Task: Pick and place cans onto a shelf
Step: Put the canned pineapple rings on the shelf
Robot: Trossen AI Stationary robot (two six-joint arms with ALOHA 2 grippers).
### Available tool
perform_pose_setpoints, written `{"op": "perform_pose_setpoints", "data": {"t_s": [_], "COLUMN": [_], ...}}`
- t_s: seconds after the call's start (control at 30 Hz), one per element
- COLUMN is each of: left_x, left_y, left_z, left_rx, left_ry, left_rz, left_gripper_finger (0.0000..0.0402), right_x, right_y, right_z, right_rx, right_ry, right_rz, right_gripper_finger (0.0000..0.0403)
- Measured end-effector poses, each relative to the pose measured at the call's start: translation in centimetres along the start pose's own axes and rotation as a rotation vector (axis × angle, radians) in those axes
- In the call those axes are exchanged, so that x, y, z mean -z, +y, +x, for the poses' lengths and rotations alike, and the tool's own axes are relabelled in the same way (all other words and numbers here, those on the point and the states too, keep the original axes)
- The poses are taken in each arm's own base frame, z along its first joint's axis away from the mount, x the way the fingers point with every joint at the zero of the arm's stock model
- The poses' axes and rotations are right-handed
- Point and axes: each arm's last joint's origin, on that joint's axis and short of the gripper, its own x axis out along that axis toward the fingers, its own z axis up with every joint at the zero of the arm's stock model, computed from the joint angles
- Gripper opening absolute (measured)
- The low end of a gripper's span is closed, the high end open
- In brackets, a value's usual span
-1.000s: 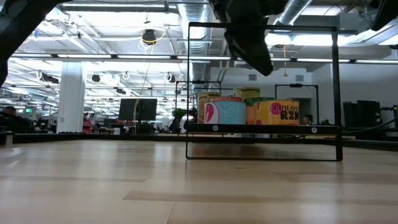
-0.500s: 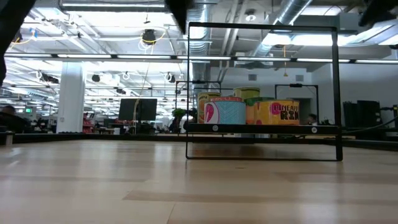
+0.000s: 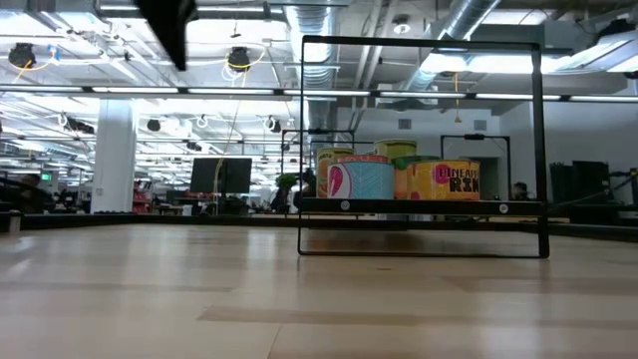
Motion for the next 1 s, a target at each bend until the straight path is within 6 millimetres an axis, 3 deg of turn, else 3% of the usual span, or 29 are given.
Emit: {"op": "perform_pose_setpoints", "data": {"t_s": [0.23,0.33,0.6,0.77,1.0], "left_x": [3.7,4.5,5.7,6.2,6.5], "left_y": [-1.7,-2.1,-2.5,-2.6,-2.7], "left_z": [2.4,3.0,4.3,4.9,5.6], "left_rx": [-0.007,-0.04,-0.127,-0.144,-0.164], "left_ry": [-0.075,-0.08,-0.094,-0.082,-0.069], "left_rz": [0.005,-0.017,-0.037,-0.016,-0.018], "left_gripper_finger": [0.0091,0.0091,0.0091,0.0091,0.0091], "right_x": [-1.6,-2.1,-2.4,-2.5,-1.0], "right_y": [4.3,5.5,8.9,11.7,13.7], "right_z": [5.3,7.1,11.9,13.8,15.8], "right_rx": [0.087,0.187,0.241,0.263,0.382], "right_ry": [0.049,0.108,0.244,0.302,0.399], "right_rz": [-0.154,-0.199,-0.13,-0.153,-0.092], "right_gripper_finger": [0.0066,0.0066,0.0066,0.0066,0.0066]}}
